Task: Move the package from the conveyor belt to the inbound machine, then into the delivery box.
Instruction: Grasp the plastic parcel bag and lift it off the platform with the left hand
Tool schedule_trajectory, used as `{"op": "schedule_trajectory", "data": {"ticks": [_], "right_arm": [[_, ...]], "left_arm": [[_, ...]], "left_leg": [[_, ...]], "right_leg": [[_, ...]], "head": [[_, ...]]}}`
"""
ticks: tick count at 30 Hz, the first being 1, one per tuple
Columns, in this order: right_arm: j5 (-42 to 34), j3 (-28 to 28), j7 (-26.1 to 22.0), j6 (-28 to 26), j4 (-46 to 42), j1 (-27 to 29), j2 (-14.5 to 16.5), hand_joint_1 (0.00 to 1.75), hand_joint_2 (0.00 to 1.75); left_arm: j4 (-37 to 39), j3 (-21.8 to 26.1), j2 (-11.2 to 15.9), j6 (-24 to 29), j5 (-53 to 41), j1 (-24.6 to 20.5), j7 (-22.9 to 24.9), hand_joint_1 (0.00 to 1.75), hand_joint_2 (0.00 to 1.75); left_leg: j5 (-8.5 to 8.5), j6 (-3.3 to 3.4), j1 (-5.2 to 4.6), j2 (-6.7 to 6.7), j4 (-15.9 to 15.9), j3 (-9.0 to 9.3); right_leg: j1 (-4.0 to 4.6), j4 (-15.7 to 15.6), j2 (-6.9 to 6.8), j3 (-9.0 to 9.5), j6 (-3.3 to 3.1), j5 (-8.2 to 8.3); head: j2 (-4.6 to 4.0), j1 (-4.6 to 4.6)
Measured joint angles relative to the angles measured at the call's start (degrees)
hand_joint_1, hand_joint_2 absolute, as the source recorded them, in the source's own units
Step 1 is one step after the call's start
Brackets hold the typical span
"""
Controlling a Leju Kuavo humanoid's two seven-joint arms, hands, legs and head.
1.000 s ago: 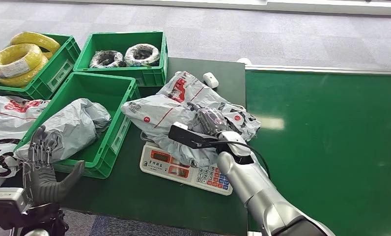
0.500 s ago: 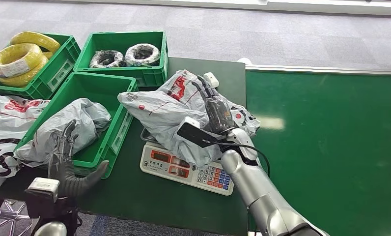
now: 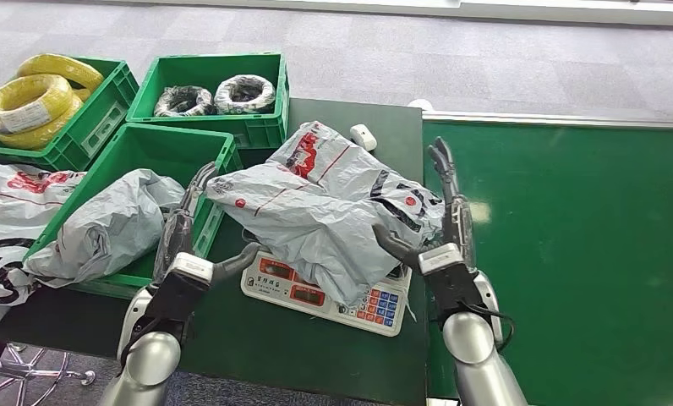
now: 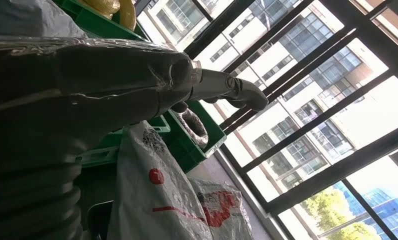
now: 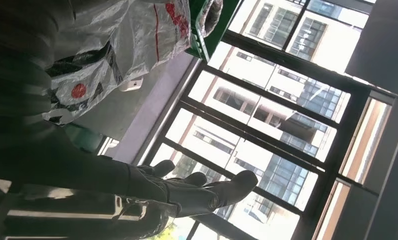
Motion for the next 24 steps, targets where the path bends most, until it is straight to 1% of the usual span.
{"op": "schedule_trajectory", "data": {"ticks": [3, 6, 8, 10, 13, 15, 16, 19, 20, 24], "right_arm": [[-1.3, -2.9, -0.2, 1.1, -5.8, 3.6, -1.2, 0.0, 1.75], [-1.1, -4.5, -0.3, 1.0, -9.2, 5.6, -1.9, 0.0, 1.75], [-0.9, -5.6, -0.3, -0.6, -11.1, 7.1, -2.6, 0.0, 1.75], [-1.2, -7.3, -0.7, -2.7, -13.7, 9.7, -3.6, 0.0, 1.75], [-2.6, -10.7, -2.6, -6.3, -18.8, 14.9, -5.0, 0.0, 1.75], [-4.2, -13.0, -4.1, -8.6, -22.7, 18.2, -5.5, 0.0, 1.75], [-5.3, -14.1, -4.7, -9.4, -24.6, 19.9, -5.6, 0.0, 1.75], [-8.3, -16.4, -5.8, -10.5, -29.4, 24.1, -5.7, 0.0, 1.75], [-8.9, -16.7, -6.0, -10.6, -30.3, 25.1, -5.7, 0.0, 1.75], [-10.5, -17.0, -5.7, -10.8, -31.5, 26.9, -5.7, 0.0, 1.75]], "left_arm": [[0.9, -1.9, 0.0, 0.5, -1.2, -1.7, 1.4, 0.0, 1.75], [1.5, -3.1, 0.0, 0.7, -1.6, -2.7, 1.9, 0.0, 1.75], [2.3, -3.8, 0.0, 0.2, -2.5, -3.6, 3.0, 0.0, 1.75], [3.9, -4.9, 0.0, -1.5, -4.0, -5.2, 5.3, 0.0, 1.75], [8.4, -7.0, -0.5, -4.5, -6.4, -8.2, 8.7, 0.0, 1.75], [12.1, -8.4, -1.5, -5.5, -7.7, -10.2, 10.1, 0.01, 1.75], [14.2, -9.2, -2.1, -5.7, -8.4, -11.2, 10.8, 0.41, 1.75], [20.7, -11.3, -3.8, -5.7, -10.6, -13.7, 12.5, 1.71, 1.75], [22.9, -11.9, -4.3, -5.7, -11.3, -14.5, 12.8, 1.74, 1.75], [31.3, -14.4, -5.9, -5.2, -13.9, -16.5, 13.2, 1.75, 1.75]], "left_leg": [[-0.01, 0.01, -0.02, 0.09, 0.0, -0.01], [-0.01, 0.01, -0.02, 0.07, 0.0, 0.0], [-0.01, 0.01, -0.01, 0.02, 0.0, 0.01], [-0.01, 0.01, -0.02, -0.03, 0.0, 0.0], [-0.01, 0.02, -0.05, -0.04, 0.0, -0.03], [-0.03, 0.05, -0.09, -0.02, 0.0, -0.05], [-0.05, 0.06, -0.1, -0.01, 0.0, -0.05], [-0.08, 0.1, -0.12, 0.03, 0.0, -0.05], [-0.08, 0.1, -0.12, 0.04, 0.0, -0.05], [-0.08, 0.1, -0.11, 0.06, 0.0, -0.03]], "right_leg": [[-0.02, 0.0, 0.05, -0.02, 0.0, 0.02], [-0.02, 0.0, 0.05, -0.08, -0.01, 0.02], [-0.01, 0.0, 0.01, -0.09, -0.01, 0.02], [-0.01, 0.0, -0.06, -0.06, -0.01, 0.01], [-0.05, 0.0, -0.08, -0.05, 0.0, 0.02], [-0.09, 0.0, -0.07, -0.06, 0.0, 0.02], [-0.11, 0.0, -0.06, -0.06, 0.01, 0.02], [-0.12, 0.0, -0.03, -0.07, 0.01, 0.01], [-0.12, 0.0, -0.02, -0.07, 0.01, 0.01], [-0.11, 0.0, 0.0, -0.05, 0.01, 0.01]], "head": [[0.0, -0.01], [0.0, -0.02], [0.0, -0.03], [0.0, -0.02], [0.0, -0.01], [0.0, -0.01], [0.0, -0.01], [0.0, -0.02], [0.0, -0.03], [0.0, -0.03]]}}
